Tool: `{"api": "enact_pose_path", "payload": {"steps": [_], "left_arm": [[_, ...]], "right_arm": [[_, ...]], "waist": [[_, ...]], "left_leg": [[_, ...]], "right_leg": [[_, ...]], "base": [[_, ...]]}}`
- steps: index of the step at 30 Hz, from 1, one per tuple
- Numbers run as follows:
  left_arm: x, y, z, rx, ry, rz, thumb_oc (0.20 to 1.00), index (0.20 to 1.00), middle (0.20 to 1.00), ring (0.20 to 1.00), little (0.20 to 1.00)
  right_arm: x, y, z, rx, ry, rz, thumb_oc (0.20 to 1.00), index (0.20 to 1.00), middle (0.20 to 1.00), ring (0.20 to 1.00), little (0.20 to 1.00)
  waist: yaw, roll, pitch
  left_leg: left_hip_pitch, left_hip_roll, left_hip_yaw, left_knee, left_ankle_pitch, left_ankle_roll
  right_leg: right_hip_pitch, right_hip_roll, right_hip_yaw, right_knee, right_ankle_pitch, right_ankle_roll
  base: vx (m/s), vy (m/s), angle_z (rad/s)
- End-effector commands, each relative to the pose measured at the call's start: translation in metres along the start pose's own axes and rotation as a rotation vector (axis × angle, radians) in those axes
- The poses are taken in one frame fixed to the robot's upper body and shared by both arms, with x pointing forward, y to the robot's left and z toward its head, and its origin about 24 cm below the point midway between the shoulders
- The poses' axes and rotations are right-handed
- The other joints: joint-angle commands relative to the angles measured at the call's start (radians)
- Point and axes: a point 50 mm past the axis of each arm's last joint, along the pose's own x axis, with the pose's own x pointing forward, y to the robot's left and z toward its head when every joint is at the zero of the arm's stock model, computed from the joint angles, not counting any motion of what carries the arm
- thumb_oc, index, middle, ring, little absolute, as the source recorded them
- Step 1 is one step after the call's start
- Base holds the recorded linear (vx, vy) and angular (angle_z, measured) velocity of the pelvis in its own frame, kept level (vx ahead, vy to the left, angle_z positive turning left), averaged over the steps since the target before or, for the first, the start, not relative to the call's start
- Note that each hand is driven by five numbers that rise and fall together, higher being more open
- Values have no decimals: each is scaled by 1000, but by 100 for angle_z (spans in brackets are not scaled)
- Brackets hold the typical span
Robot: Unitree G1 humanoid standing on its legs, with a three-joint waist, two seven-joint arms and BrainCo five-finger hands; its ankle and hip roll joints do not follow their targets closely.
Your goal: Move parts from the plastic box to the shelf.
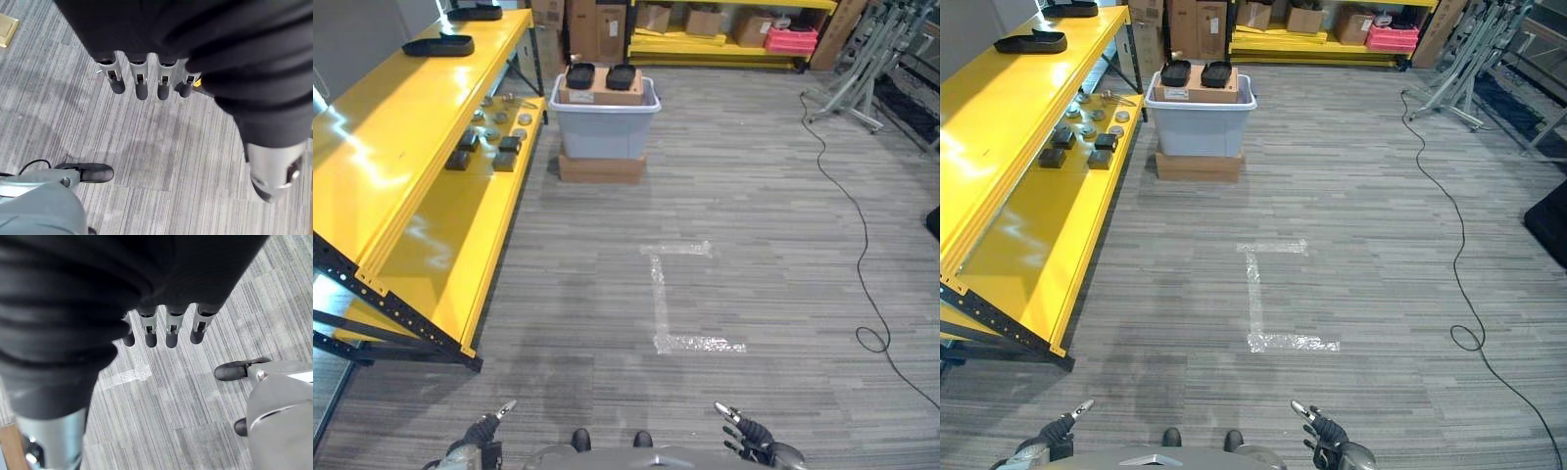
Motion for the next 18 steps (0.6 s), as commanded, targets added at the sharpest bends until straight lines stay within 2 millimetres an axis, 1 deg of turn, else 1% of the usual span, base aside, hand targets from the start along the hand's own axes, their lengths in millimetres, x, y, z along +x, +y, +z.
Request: {"api": "enact_pose_path", "payload": {"steps": [1, 5, 8, 9, 14, 18], "left_arm": [[3, -1, 24, -15, -79, -27, 1000, 1000, 1000, 1000, 1000], [3, -3, 29, 4, -94, -43, 1000, 1000, 1000, 1000, 1000], [4, -3, 28, 22, -86, -44, 1000, 1000, 1000, 1000, 1000], [3, -1, 28, 23, -84, -41, 1000, 1000, 1000, 1000, 1000], [4, 4, 29, 44, -71, -27, 1000, 1000, 1000, 1000, 1000], [4, 7, 29, 74, -65, -24, 1000, 1000, 1000, 1000, 1000]], "right_arm": [[3, 2, 21, -89, -76, 38, 1000, 1000, 1000, 1000, 1000], [4, 6, 29, -47, -150, 38, 1000, 1000, 1000, 1000, 1000], [5, 8, 34, -69, -170, 32, 1000, 1000, 1000, 1000, 1000], [6, 10, 35, -100, -166, 43, 1000, 1000, 1000, 1000, 1000], [8, 16, 35, -135, -142, 58, 1000, 1000, 1000, 1000, 1000], [9, 21, 28, -243, -89, 108, 1000, 1000, 1000, 1000, 1000]], "waist": [[-2, -10, -7], [-3, -10, 6], [-7, -11, 16], [-8, -12, 24], [-5, -21, 46], [-9, -23, 55]], "left_leg": [[18, 6, 11, -7, -55, 1], [17, 4, 15, -1, -61, 14], [16, 1, 17, 6, -67, 26], [15, 1, 22, 11, -69, 34], [7, -4, 23, 28, -79, 53], [2, -6, 25, 35, -82, 63]], "right_leg": [[-5, -80, 2, 53, -17, 86], [-27, -84, 9, 98, -26, 91], [-49, -85, 16, 143, -38, 93], [-67, -86, 20, 174, -38, 96], [-117, -88, 24, 263, -2, 117], [-144, -84, 34, 314, 14, 123]], "base": [[26, 78, -3], [27, 81, -8], [54, 114, -10], [57, 94, -3], [64, 62, -5], [80, 48, -1]]}}
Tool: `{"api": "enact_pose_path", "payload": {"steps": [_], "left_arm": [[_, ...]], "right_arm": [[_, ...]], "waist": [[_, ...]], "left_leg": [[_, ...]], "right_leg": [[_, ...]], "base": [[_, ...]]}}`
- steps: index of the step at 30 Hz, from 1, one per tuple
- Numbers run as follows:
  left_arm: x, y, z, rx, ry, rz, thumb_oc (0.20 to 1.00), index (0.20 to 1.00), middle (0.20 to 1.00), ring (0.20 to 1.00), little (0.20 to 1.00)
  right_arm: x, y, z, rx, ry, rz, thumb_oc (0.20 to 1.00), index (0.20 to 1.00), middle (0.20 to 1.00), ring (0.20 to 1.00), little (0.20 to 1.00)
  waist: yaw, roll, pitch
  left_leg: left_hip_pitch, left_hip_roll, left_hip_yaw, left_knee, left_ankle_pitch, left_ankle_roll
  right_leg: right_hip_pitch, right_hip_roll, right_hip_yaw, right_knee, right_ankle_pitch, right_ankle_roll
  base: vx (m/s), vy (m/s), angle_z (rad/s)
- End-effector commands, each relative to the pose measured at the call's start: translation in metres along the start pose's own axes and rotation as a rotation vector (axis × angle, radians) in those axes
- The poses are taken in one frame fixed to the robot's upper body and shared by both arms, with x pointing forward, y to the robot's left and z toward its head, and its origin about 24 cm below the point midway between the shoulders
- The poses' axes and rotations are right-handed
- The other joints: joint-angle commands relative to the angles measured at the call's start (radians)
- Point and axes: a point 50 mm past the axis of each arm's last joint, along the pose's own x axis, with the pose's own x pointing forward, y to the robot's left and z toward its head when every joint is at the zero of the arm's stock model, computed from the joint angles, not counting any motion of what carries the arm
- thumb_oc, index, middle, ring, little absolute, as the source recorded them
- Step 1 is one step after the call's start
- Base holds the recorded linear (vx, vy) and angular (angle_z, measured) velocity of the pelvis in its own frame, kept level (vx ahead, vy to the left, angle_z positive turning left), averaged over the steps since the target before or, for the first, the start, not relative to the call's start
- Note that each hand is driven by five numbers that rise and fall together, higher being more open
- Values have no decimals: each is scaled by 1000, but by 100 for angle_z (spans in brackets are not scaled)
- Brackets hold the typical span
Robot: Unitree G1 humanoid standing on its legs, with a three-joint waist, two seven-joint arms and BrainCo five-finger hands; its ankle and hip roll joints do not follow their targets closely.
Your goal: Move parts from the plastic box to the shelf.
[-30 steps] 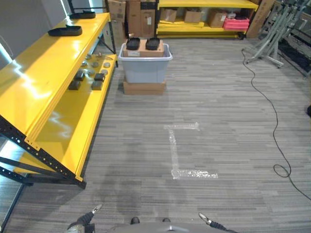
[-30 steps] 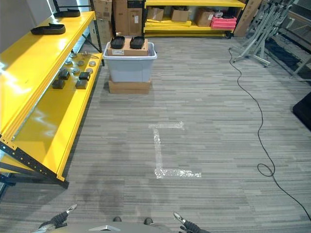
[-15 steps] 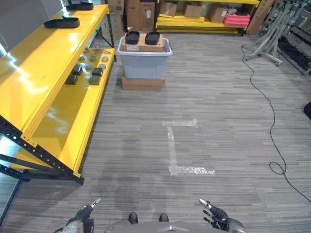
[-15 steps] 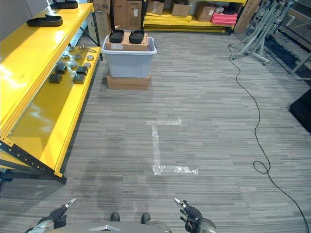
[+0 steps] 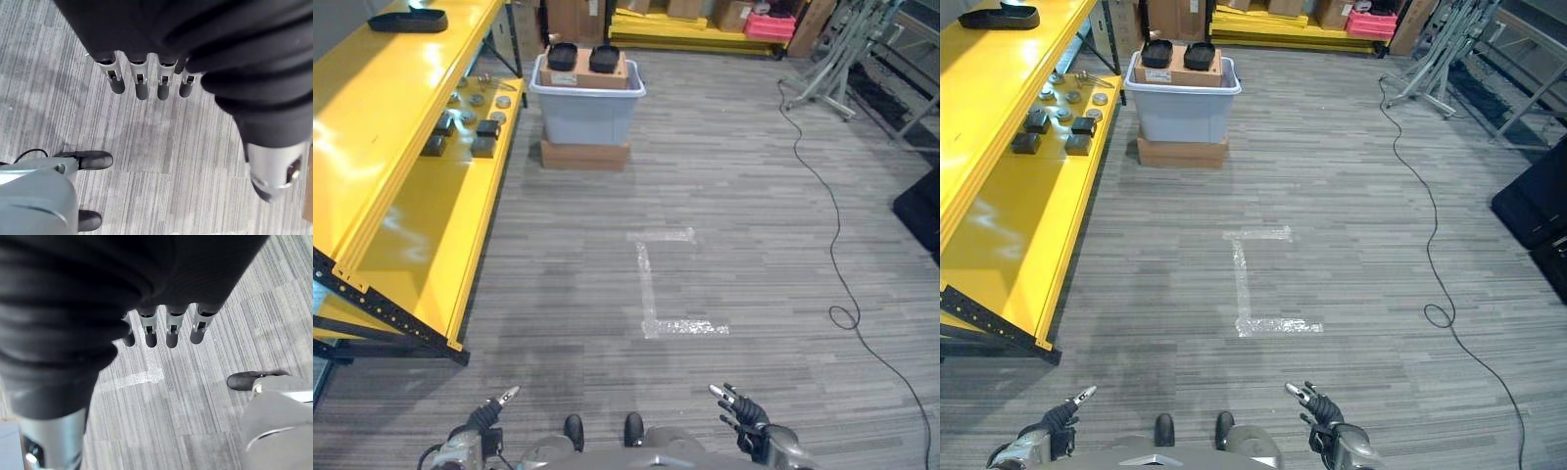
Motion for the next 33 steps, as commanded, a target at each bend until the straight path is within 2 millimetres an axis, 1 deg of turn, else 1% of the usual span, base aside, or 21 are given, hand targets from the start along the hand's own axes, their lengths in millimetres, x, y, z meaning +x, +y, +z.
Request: {"api": "enact_pose_path", "payload": {"steps": [1, 3, 6, 8, 9, 12, 14, 15, 16, 17, 18, 19, 20, 21, 22, 23, 24, 26, 28, 29, 33], "left_arm": [[1, 9, 8, 54, -9, 25, 1000, 1000, 1000, 1000, 1000], [0, 14, 8, 35, -9, 39, 1000, 1000, 1000, 1000, 1000], [0, 17, 5, -11, -5, 64, 1000, 1000, 1000, 1000, 1000], [-1, 19, 3, -59, -9, 84, 1000, 1000, 1000, 1000, 1000], [-1, 18, 3, -65, -11, 84, 1000, 1000, 1000, 1000, 1000], [0, 13, 5, -85, -30, 80, 1000, 1000, 1000, 1000, 1000], [0, 10, 7, -91, -42, 73, 1000, 1000, 1000, 1000, 1000], [1, 5, 10, -122, -68, 65, 1000, 1000, 1000, 1000, 1000], [1, 3, 11, -141, -76, 67, 1000, 1000, 1000, 1000, 1000], [1, -1, 10, -196, -80, 53, 1000, 1000, 1000, 1000, 1000], [1, -4, 10, -202, -79, 45, 1000, 1000, 1000, 1000, 1000], [2, -8, 12, -190, -82, 33, 1000, 1000, 1000, 1000, 1000], [3, -16, 17, -155, -91, 3, 1000, 1000, 1000, 1000, 1000], [3, -19, 17, -148, -92, -5, 1000, 1000, 1000, 1000, 1000], [3, -24, 18, -133, -87, -24, 1000, 1000, 1000, 1000, 1000], [3, -25, 17, -132, -84, -26, 1000, 1000, 1000, 1000, 1000], [3, -28, 15, -122, -71, -35, 1000, 1000, 1000, 1000, 1000], [2, -25, 2, -115, -21, -28, 1000, 1000, 1000, 1000, 1000], [1, -24, -5, -102, -4, -24, 1000, 1000, 1000, 1000, 1000], [0, -22, -10, -48, 6, -31, 1000, 1000, 1000, 1000, 1000], [-3, -20, -19, 48, 9, -61, 1000, 1000, 1000, 1000, 1000]], "right_arm": [[4, 9, 1, -68, 30, 62, 1000, 1000, 1000, 1000, 1000], [2, 7, -1, -3, 10, 16, 1000, 1000, 1000, 1000, 1000], [2, 6, -1, 16, 3, 4, 1000, 1000, 1000, 1000, 1000], [0, 5, -7, -15, 25, 9, 1000, 1000, 1000, 1000, 1000], [0, 5, -8, -20, 30, 7, 1000, 1000, 1000, 1000, 1000], [-2, 4, -13, -18, 41, 5, 1000, 1000, 1000, 1000, 1000], [-3, 3, -16, -19, 53, 6, 1000, 1000, 1000, 1000, 1000], [-7, 1, -24, -8, 87, -5, 1000, 1000, 1000, 1000, 1000], [-8, 0, -28, -2, 103, -9, 1000, 1000, 1000, 1000, 1000], [-11, -3, -34, -43, 133, -4, 1000, 1000, 1000, 1000, 1000], [-12, -4, -35, -64, 139, -3, 1000, 1000, 1000, 1000, 1000], [-13, -5, -34, -98, 146, -1, 1000, 1000, 1000, 1000, 1000], [-11, -7, -29, -158, 141, -5, 1000, 1000, 1000, 1000, 1000], [-11, -8, -26, -164, 136, -9, 1000, 1000, 1000, 1000, 1000], [-10, -12, -19, -166, 107, -25, 1000, 1000, 1000, 1000, 1000], [-9, -12, -18, -165, 104, -27, 1000, 1000, 1000, 1000, 1000], [-8, -14, -11, -165, 71, -35, 1000, 1000, 1000, 1000, 1000], [-5, -14, 5, -203, 7, -31, 1000, 1000, 1000, 1000, 1000], [-3, -13, 12, -254, -14, -26, 1000, 1000, 1000, 1000, 1000], [-2, -13, 21, -299, -46, -12, 1000, 1000, 1000, 1000, 1000], [0, -11, 35, -304, -111, 2, 1000, 1000, 1000, 1000, 1000]], "waist": [[2, 8, -10], [-7, 12, -2], [-8, 11, 6], [-20, -5, 18], [-26, -7, 20], [-50, -12, 31], [-64, -12, 39], [-74, -5, 40], [-76, -7, 35], [-81, -4, 13], [-82, -4, 7], [-79, -7, 6], [-61, -26, 17], [-54, -33, 22], [-39, -42, 33], [-38, -40, 34], [-26, -40, 39], [-11, -23, 37], [1, -16, 39], [23, -2, 44], [72, 17, 65]], "left_leg": [[-12, -16, -3, 43, -75, 42], [0, -12, 0, 40, -82, 45], [13, -7, 17, 34, -82, 40], [23, -22, 26, 49, -98, 34], [26, -26, 21, 55, -106, 33], [32, -39, -5, 74, -133, 37], [36, -42, -14, 85, -149, 43], [33, -33, -22, 104, -153, 39], [31, -30, -27, 122, -160, 35], [48, -15, -24, 170, -180, 14], [39, -3, -14, 224, -159, 1], [-8, 22, 1, 338, -99, -23], [-139, 50, -1, 577, -21, -52], [-180, 52, -7, 644, -10, -54], [-272, 65, -14, 763, 8, -60], [-291, 69, -15, 780, 4, -60], [-334, 77, -9, 787, 0, -55], [-320, 94, 28, 601, 19, -57], [-309, 87, 39, 506, 37, -63], [-319, 75, 27, 405, 80, -84], [-360, 50, -16, 303, 147, -117]], "right_leg": [[-30, -79, 16, 72, 78, 74], [-82, -84, 17, 146, 120, 97], [-101, -88, -4, 148, 138, 104], [-97, -65, -37, 35, 135, 85], [-97, -59, -36, 7, 136, 80], [-141, -39, -11, -44, 159, 67], [-175, -38, 0, -32, 175, 68], [-156, -21, -2, -43, 121, 32], [-139, -18, -2, -59, 111, 20], [-116, -17, -14, -85, 95, 0], [-102, -17, -16, -95, 86, -10], [-74, -18, -16, -113, 75, -25], [-36, -27, -7, -128, 65, -48], [-26, -31, -2, -128, 61, -56], [-3, -32, 6, -130, 53, -72], [1, -29, 5, -130, 52, -74], [21, -26, 11, -133, 45, -76], [50, -6, 13, -136, 15, -67], [64, 2, 11, -135, -3, -64], [80, 21, 5, -135, -20, -64], [130, 46, 11, -132, -61, -66]], "base": [[120, 28, 2], [134, 8, -5], [126, -39, -13], [279, -120, -22], [243, -112, -42], [185, -138, -20], [202, -182, 27], [238, -243, 36], [316, -322, 40], [198, -207, 22], [195, -226, 27], [156, -306, 26], [137, -310, 27], [165, -333, 23], [105, -162, 3], [193, -164, -12], [269, -67, -17], [388, -9, -1], [301, 48, -21], [345, 56, -24], [307, 70, 9]]}}
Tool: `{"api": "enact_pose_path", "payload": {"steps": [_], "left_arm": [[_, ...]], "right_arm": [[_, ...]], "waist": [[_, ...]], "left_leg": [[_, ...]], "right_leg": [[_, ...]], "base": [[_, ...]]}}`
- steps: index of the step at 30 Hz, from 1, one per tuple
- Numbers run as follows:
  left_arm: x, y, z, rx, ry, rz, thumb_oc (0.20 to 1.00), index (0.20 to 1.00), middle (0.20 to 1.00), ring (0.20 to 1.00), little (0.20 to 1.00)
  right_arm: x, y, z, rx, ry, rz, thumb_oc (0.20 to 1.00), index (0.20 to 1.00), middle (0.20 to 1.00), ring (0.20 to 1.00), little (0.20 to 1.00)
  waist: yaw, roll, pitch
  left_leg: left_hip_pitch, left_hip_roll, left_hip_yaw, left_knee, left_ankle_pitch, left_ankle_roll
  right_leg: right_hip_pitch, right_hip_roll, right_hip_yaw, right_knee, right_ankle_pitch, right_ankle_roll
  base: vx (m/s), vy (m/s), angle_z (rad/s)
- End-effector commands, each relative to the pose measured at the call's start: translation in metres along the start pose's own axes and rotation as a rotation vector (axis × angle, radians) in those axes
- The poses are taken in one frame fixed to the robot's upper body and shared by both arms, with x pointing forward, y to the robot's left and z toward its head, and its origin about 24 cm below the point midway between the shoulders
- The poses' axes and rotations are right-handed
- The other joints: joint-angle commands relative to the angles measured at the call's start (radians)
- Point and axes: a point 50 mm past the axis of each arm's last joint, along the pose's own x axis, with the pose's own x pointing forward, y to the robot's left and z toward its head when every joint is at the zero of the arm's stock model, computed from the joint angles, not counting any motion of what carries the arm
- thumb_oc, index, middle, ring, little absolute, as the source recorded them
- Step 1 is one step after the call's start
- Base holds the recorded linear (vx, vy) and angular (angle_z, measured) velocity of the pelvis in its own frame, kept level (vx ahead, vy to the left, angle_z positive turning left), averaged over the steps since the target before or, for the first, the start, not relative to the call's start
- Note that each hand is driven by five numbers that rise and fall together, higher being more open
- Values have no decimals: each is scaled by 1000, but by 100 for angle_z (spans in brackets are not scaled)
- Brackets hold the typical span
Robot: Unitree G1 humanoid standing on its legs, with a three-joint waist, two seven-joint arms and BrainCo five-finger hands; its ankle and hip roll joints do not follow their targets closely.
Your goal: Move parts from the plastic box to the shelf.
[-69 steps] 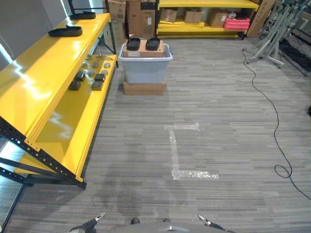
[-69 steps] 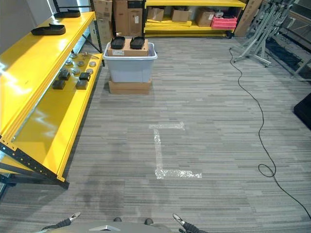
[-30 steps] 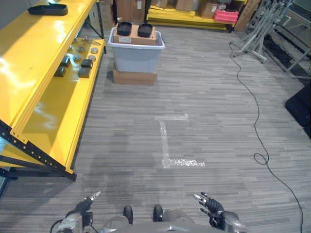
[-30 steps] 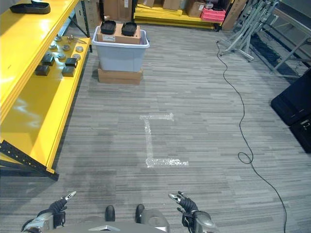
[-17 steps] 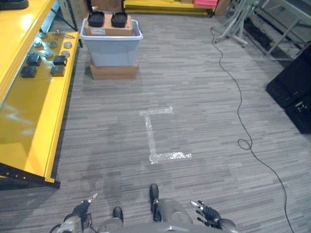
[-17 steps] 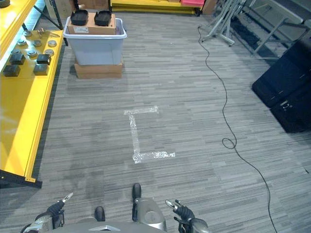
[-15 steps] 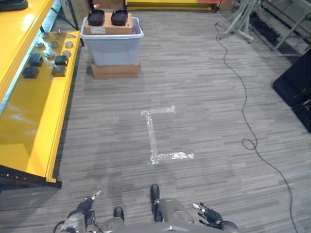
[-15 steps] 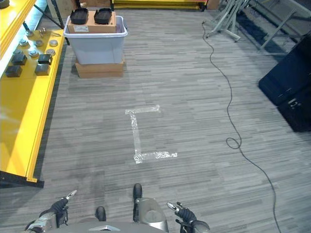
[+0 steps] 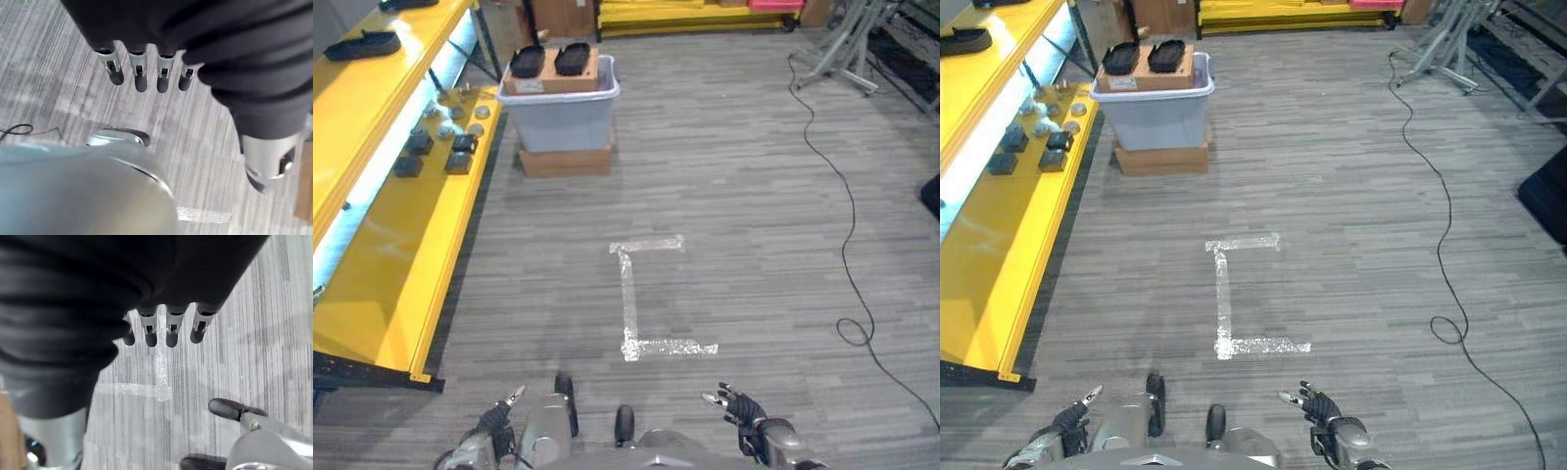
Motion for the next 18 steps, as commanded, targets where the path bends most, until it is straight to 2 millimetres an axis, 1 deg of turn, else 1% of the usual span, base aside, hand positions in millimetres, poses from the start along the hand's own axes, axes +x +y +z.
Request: {"api": "enact_pose_path", "payload": {"steps": [1, 2, 3, 4, 5, 6, 8, 9, 10, 11, 12, 13, 14, 17, 18], "left_arm": [[-2, 1, -4, 129, -21, -40, 1000, 1000, 1000, 1000, 1000], [-3, 3, -7, 142, -19, -44, 1000, 1000, 1000, 1000, 1000], [-4, 5, -10, 145, -9, -41, 1000, 1000, 1000, 1000, 1000], [-4, 8, -10, 163, 3, -36, 1000, 1000, 1000, 1000, 1000], [-4, 9, -10, 178, 11, -37, 1000, 1000, 1000, 1000, 1000], [-4, 8, -11, 226, 34, -62, 1000, 1000, 1000, 1000, 1000], [-3, 5, -9, 261, 55, -114, 1000, 1000, 1000, 1000, 1000], [-2, 2, -7, 277, 75, -152, 1000, 1000, 1000, 1000, 1000], [-2, 1, -5, 291, 85, -167, 1000, 1000, 1000, 1000, 1000], [-1, -1, -3, 294, 84, -170, 1000, 1000, 1000, 1000, 1000], [0, -2, 1, 280, 76, -167, 1000, 1000, 1000, 1000, 1000], [1, -2, 5, 265, 65, -167, 1000, 1000, 1000, 1000, 1000], [2, -2, 14, 238, 35, -166, 1000, 1000, 1000, 1000, 1000], [4, -4, 39, 221, -34, -172, 1000, 1000, 1000, 1000, 1000], [5, -8, 48, 218, -59, -182, 1000, 1000, 1000, 1000, 1000]], "right_arm": [[-4, -16, 24, -41, -139, -28, 1000, 1000, 1000, 1000, 1000], [-3, -16, 26, -45, -151, -26, 1000, 1000, 1000, 1000, 1000], [-1, -14, 29, -49, -147, -36, 1000, 1000, 1000, 1000, 1000], [0, -13, 27, -45, -119, -69, 1000, 1000, 1000, 1000, 1000], [1, -13, 25, -35, -102, -78, 1000, 1000, 1000, 1000, 1000], [2, -11, 22, -1, -78, -73, 1000, 1000, 1000, 1000, 1000], [3, -6, 18, 17, -53, -60, 1000, 1000, 1000, 1000, 1000], [3, -3, 12, 9, -27, -64, 1000, 1000, 1000, 1000, 1000], [3, 0, 9, 3, -13, -68, 1000, 1000, 1000, 1000, 1000], [4, 2, 7, 16, 9, -67, 1000, 1000, 1000, 1000, 1000], [5, 5, 7, 18, 21, -60, 1000, 1000, 1000, 1000, 1000], [6, 8, 6, 21, 35, -56, 1000, 1000, 1000, 1000, 1000], [6, 11, 2, 13, 57, -50, 1000, 1000, 1000, 1000, 1000], [4, 15, -9, -9, 107, -39, 1000, 1000, 1000, 1000, 1000], [2, 16, -15, -16, 138, -36, 1000, 1000, 1000, 1000, 1000]], "waist": [[54, 24, 45], [66, 25, 46], [71, 13, 39], [77, 4, 27], [81, 1, 19], [88, -1, 6], [83, -5, -6], [72, 1, -10], [65, 13, -12], [57, 35, -13], [51, 44, -7], [44, 48, -3], [30, 46, 9], [-7, 22, 33], [-27, 9, 36]], "left_leg": [[6, -24, -10, 26, 76, 18], [-13, -31, -9, 23, 78, 21], [-7, -44, 25, 12, 4, 52], [9, -54, 43, 5, -37, 76], [19, -58, 43, 0, -46, 86], [36, -63, 45, -5, -56, 100], [70, -74, 53, -21, -76, 127], [110, -85, 51, -39, -88, 149], [139, -83, 45, -53, -94, 160], [167, -70, 40, -62, -106, 165], [191, -67, 42, -66, -118, 169], [205, -66, 44, -68, -124, 169], [231, -70, 51, -68, -137, 164], [280, -83, 60, -50, -182, 145], [301, -93, 63, -40, -203, 137]], "right_leg": [[23, -46, 99, 132, -98, 73], [33, -45, 107, 141, -112, 74], [44, -61, 114, 147, -124, 80], [53, -74, 114, 158, -137, 90], [54, -81, 107, 169, -141, 94], [56, -93, 91, 211, -154, 102], [25, -115, 67, 318, -111, 132], [-20, -134, 53, 454, -60, 160], [-72, -146, 48, 567, -15, 182], [-137, -162, 40, 655, 34, 192], [-184, -182, 29, 688, 42, 193], [-208, -190, 19, 669, 45, 192], [-222, -202, -4, 590, 37, 190], [-230, -212, -53, 342, 25, 186], [-241, -210, -57, 259, 44, 189]], "base": [[348, 164, 2], [364, 224, -6], [340, 243, -16], [279, 207, -30], [289, 206, -38], [294, 202, -32], [307, 236, -14], [301, 272, -16], [348, 334, -8], [274, 266, 5], [257, 196, 10], [297, 90, -10], [319, 20, -10], [348, -49, 14], [446, -59, 13]]}}
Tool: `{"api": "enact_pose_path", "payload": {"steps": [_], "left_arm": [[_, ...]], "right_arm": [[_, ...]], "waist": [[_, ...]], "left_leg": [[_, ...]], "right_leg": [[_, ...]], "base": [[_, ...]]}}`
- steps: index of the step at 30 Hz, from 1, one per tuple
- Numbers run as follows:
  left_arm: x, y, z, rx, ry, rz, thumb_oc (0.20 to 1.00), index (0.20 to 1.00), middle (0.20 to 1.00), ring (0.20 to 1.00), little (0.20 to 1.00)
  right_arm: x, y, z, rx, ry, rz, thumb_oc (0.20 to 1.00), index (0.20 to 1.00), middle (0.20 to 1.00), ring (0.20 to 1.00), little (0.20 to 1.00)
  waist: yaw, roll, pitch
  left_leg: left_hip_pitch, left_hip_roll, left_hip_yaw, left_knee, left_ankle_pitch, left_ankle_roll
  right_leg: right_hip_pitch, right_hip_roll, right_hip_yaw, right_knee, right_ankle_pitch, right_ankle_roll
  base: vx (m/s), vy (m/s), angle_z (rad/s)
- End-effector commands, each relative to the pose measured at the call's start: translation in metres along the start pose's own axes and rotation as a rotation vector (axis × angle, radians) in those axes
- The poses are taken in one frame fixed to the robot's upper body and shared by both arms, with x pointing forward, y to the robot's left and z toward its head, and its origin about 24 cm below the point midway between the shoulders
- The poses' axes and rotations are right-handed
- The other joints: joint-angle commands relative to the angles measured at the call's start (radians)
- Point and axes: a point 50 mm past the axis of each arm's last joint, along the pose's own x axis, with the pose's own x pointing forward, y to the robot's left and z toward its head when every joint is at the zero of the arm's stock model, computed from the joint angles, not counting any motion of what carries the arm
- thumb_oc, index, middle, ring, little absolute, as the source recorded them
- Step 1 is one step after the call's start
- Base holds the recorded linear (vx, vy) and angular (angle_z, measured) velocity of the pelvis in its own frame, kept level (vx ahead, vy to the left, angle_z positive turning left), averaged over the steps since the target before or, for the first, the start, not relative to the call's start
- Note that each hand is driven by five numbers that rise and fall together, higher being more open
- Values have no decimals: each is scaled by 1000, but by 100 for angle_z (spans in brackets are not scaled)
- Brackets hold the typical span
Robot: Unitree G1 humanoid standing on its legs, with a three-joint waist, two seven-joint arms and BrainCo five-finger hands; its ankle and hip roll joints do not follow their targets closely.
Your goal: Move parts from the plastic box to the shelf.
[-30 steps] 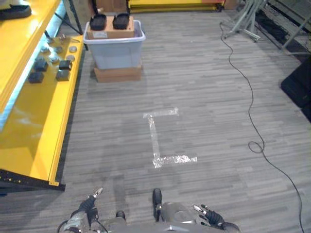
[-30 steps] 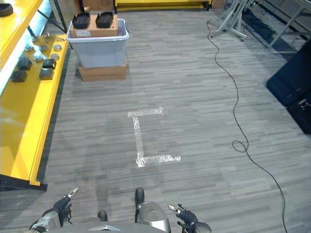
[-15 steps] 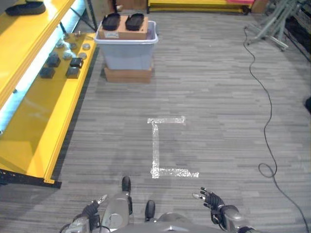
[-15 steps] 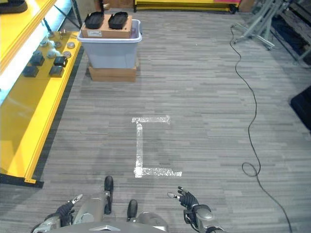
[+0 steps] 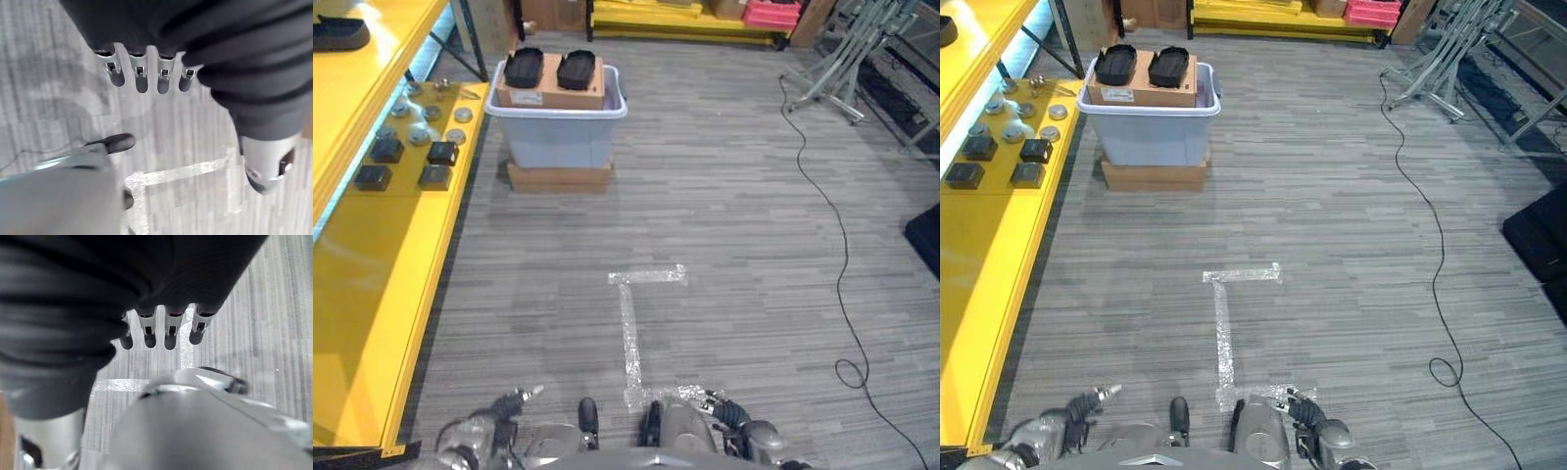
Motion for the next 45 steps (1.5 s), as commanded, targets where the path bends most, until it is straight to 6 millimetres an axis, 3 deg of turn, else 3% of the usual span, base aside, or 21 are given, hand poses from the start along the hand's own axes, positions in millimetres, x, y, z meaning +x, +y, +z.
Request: {"api": "enact_pose_path", "payload": {"steps": [1, 5, 7, 9, 11, 12, 13, 14, 17, 19, 21, 23, 26, 29, 31, 33, 37, 39, 41, 43, 45], "left_arm": [[0, -1, 6, -63, -36, -13, 1000, 1000, 1000, 1000, 1000], [4, -17, 11, -69, -25, -38, 1000, 1000, 1000, 1000, 1000], [5, -20, 8, -66, -17, -51, 1000, 1000, 1000, 1000, 1000], [5, -31, -2, -9, 15, -81, 1000, 1000, 1000, 1000, 1000], [5, -35, -8, 9, 41, -74, 1000, 1000, 1000, 1000, 1000], [4, -36, -14, -9, 58, -75, 1000, 1000, 1000, 1000, 1000], [3, -36, -20, -42, 63, -65, 1000, 1000, 1000, 1000, 1000], [3, -34, -22, -52, 47, -55, 1000, 1000, 1000, 1000, 1000], [2, -30, -18, -95, 16, -41, 1000, 1000, 1000, 1000, 1000], [1, -24, -17, -110, 17, -24, 1000, 1000, 1000, 1000, 1000], [-3, -17, -31, -78, 60, -10, 1000, 1000, 1000, 1000, 1000], [-6, -13, -45, -64, 79, 14, 1000, 1000, 1000, 1000, 1000], [-12, -10, -62, -175, 83, 51, 1000, 1000, 1000, 1000, 1000], [-15, -2, -68, -243, 88, 82, 1000, 1000, 1000, 1000, 1000], [-17, 4, -70, -270, 109, 113, 1000, 1000, 1000, 1000, 1000], [-16, 6, -68, -247, 111, 114, 1000, 1000, 1000, 1000, 1000], [-12, 5, -52, -143, 62, 84, 1000, 1000, 1000, 1000, 1000], [-9, 5, -40, -97, 26, 86, 1000, 1000, 1000, 1000, 1000], [-8, 7, -29, -94, -15, 91, 1000, 1000, 1000, 1000, 1000], [-8, 19, -11, -123, -73, 112, 1000, 1000, 1000, 1000, 1000], [-8, 21, -5, -141, -88, 119, 1000, 1000, 1000, 1000, 1000]], "right_arm": [[-1, -12, 1, -56, 39, -44, 1000, 1000, 1000, 1000, 1000], [-6, -11, -20, -29, 105, -65, 1000, 1000, 1000, 1000, 1000], [-7, -11, -24, -15, 122, -72, 1000, 1000, 1000, 1000, 1000], [-9, -14, -33, 4, 172, -92, 1000, 1000, 1000, 1000, 1000], [-10, -14, -36, -12, 197, -81, 1000, 1000, 1000, 1000, 1000], [-10, -13, -36, -17, 204, -72, 1000, 1000, 1000, 1000, 1000], [-8, -15, -30, -26, 188, -61, 1000, 1000, 1000, 1000, 1000], [-7, -18, -23, -36, 177, -58, 1000, 1000, 1000, 1000, 1000], [-5, -25, -9, -96, 148, -59, 1000, 1000, 1000, 1000, 1000], [-4, -31, 2, -96, 103, -87, 1000, 1000, 1000, 1000, 1000], [-1, -35, 18, -44, 38, -113, 1000, 1000, 1000, 1000, 1000], [0, -36, 27, -50, 6, -109, 1000, 1000, 1000, 1000, 1000], [0, -35, 27, -44, -2, -66, 1000, 1000, 1000, 1000, 1000], [1, -31, 28, 4, -14, -45, 1000, 1000, 1000, 1000, 1000], [2, -21, 19, 54, 18, -20, 1000, 1000, 1000, 1000, 1000], [3, -16, 14, 55, 34, -6, 1000, 1000, 1000, 1000, 1000], [2, -10, 6, 98, 39, -29, 1000, 1000, 1000, 1000, 1000], [3, -8, 10, 205, -9, -15, 1000, 1000, 1000, 1000, 1000], [4, -6, 15, 257, -42, -3, 1000, 1000, 1000, 1000, 1000], [2, -8, 11, 236, -27, 4, 1000, 1000, 1000, 1000, 1000], [1, -10, 6, 230, -5, 7, 1000, 1000, 1000, 1000, 1000]], "waist": [[-25, -35, 34], [-87, -50, 24], [-97, -51, 19], [-107, -45, -6], [-113, -37, -18], [-111, -29, -26], [-99, -23, -34], [-83, -31, -27], [-51, -55, -12], [-23, -50, 0], [13, -30, 6], [52, -6, 13], [107, 18, 25], [120, 2, 20], [130, -17, 3], [131, -16, -8], [113, 15, -18], [100, 35, -5], [84, 38, 7], [51, 10, 23], [31, -1, 26]], "left_leg": [[-20, 30, -2, 172, -122, -27], [56, 5, -58, 150, -182, -19], [69, 8, -66, 148, -191, -19], [110, 40, -68, 130, -196, -33], [116, 73, -66, 154, -163, -52], [115, 99, -61, 193, -114, -76], [90, 121, -67, 301, -29, -104], [27, 132, -74, 502, 34, -127], [-140, 154, -66, 725, 59, -136], [-207, 176, -39, 686, 37, -123], [-218, 146, -9, 478, 35, -116], [-264, 91, -34, 319, 79, -126], [-340, 64, -87, 232, 164, -144], [-341, 56, -60, 254, 104, -121], [-301, 38, -28, 258, 19, -69], [-271, 44, -14, 236, 12, -52], [-185, 57, -15, 194, -24, 7], [-135, 70, -16, 186, -45, 17], [-100, 78, -7, 180, -59, 11], [-52, 77, 8, 183, -86, -18], [-27, 78, -1, 189, -104, -33]], "right_leg": [[126, 22, 13, -277, 270, 39], [69, 25, 87, -371, 375, 65], [62, 26, 97, -370, 378, 61], [89, 50, 94, -400, 368, 28], [102, 70, 105, -402, 354, 4], [118, 82, 91, -405, 338, -12], [146, 95, 78, -411, 315, -36], [176, 95, 70, -421, 305, -57], [217, 73, 53, -427, 284, -80], [261, 72, 40, -433, 265, -77], [307, 85, 47, -443, 233, -62], [346, 109, 85, -442, 203, -55], [401, 147, 130, -421, 150, -68], [411, 135, 135, -401, 130, -63], [425, 122, 113, -330, 74, -55], [417, 113, 80, -264, 61, -48], [278, 62, 34, 149, 176, 12], [192, 2, 11, 255, 216, 14], [160, -39, -9, 193, 223, 13], [164, -68, -21, -86, 241, 24], [179, -62, -1, -212, 250, 36]], "base": [[445, -49, 10], [448, -89, 12], [341, -139, 65], [421, -229, 62], [290, -204, 34], [367, -304, 2], [394, -375, -1], [380, -385, 0], [247, -259, -16], [335, -111, -2], [393, 78, -4], [402, 142, -6], [437, 116, -5], [249, 82, -52], [395, 146, -39], [326, 132, 4], [300, 197, -14], [218, 130, -5], [240, -24, -10], [357, -215, -16], [342, -221, 5]]}}
